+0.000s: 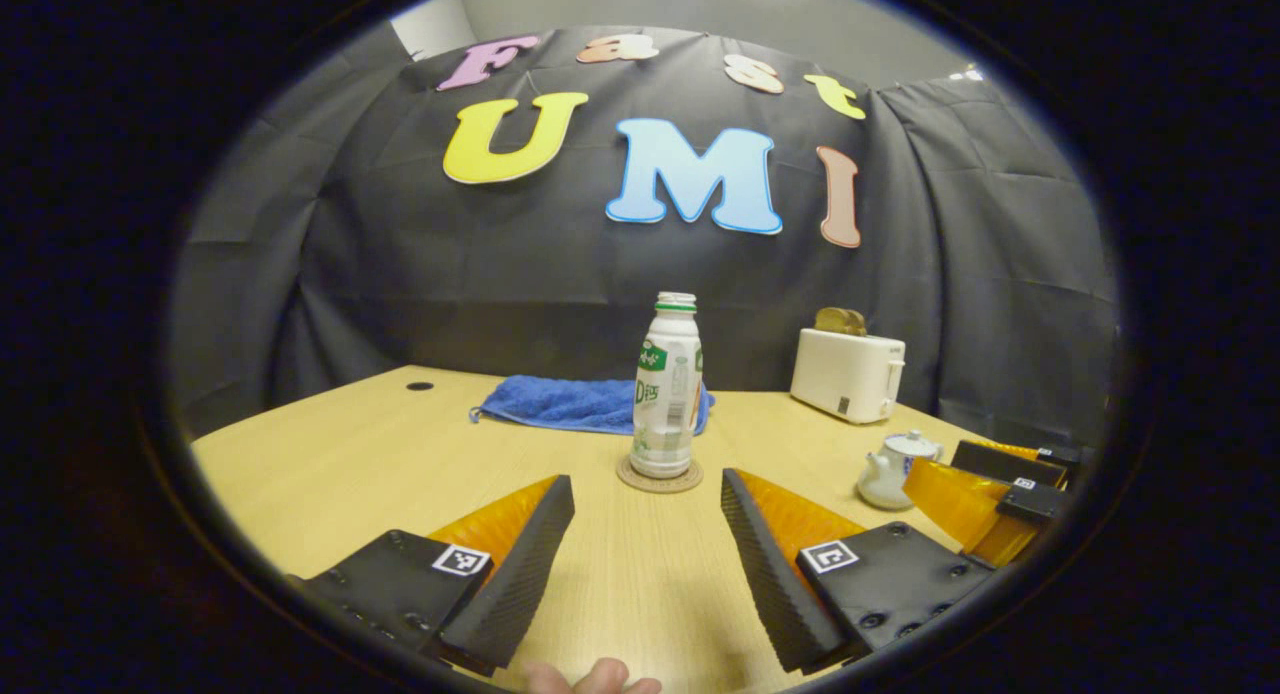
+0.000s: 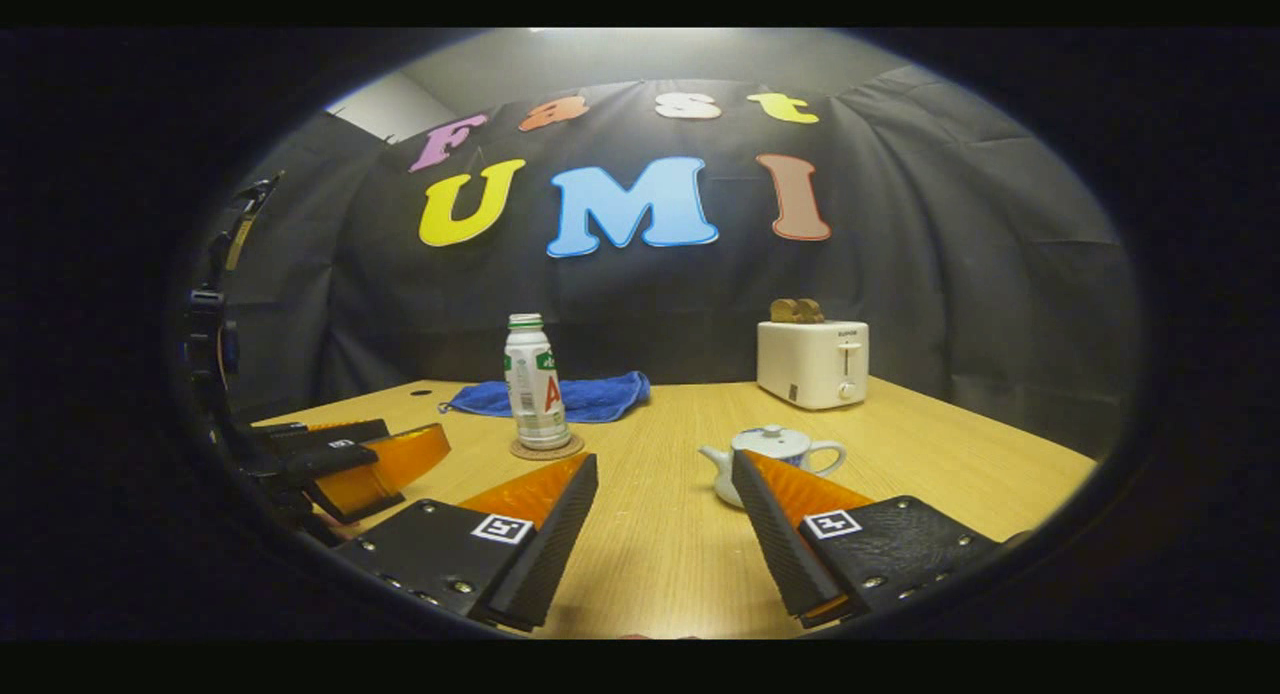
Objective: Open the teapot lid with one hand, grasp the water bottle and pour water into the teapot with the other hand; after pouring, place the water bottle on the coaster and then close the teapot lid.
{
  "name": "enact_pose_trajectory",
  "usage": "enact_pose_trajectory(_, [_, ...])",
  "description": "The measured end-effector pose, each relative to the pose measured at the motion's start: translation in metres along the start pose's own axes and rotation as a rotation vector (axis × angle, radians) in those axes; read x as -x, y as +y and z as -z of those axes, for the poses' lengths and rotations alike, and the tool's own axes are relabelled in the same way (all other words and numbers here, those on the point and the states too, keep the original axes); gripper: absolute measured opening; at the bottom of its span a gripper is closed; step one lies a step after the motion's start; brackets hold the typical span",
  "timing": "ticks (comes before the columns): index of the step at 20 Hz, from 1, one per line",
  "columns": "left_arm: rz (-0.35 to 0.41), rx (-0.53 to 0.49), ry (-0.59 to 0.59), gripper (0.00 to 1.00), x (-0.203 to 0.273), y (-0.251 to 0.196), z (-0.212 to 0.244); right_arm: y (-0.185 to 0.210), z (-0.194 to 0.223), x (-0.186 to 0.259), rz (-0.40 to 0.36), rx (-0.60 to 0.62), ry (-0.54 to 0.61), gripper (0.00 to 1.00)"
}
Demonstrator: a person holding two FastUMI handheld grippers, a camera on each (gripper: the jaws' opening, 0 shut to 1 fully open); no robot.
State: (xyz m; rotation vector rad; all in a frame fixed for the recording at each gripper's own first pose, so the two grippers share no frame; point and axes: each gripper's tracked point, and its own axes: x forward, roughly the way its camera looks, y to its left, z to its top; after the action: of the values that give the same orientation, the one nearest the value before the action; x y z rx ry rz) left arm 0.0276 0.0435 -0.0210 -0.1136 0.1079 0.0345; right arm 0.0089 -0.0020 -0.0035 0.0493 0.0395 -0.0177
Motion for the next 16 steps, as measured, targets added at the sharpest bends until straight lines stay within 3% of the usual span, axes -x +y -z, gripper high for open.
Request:
enact_pose_trajectory(3, [-0.081,-0.008,-0.084,1.0,0.024,0.008,-0.015,0.015,-0.004,0.011,0.013,0.041,-0.043,0.84])
enact_pose_trajectory(6, [-0.091,-0.06,-0.112,1.0,0.038,-0.007,-0.01,0.015,-0.005,0.012,0.019,0.049,-0.041,0.84])
enact_pose_trajectory(8, [-0.102,-0.096,-0.115,0.99,0.042,-0.006,-0.011,0.014,-0.002,0.013,0.026,0.032,-0.039,0.96])
enact_pose_trajectory(9, [-0.1,-0.099,-0.115,0.99,0.043,-0.008,-0.012,0.017,-0.004,0.014,0.014,0.034,-0.043,0.8])
enact_pose_trajectory(10, [-0.103,-0.098,-0.115,0.99,0.041,-0.008,-0.013,0.016,-0.003,0.014,0.016,0.036,-0.041,0.96])
enact_pose_trajectory(16, [-0.092,-0.098,-0.112,0.99,0.04,-0.011,-0.01,0.02,-0.003,0.015,-0.018,0.039,-0.038,0.96])
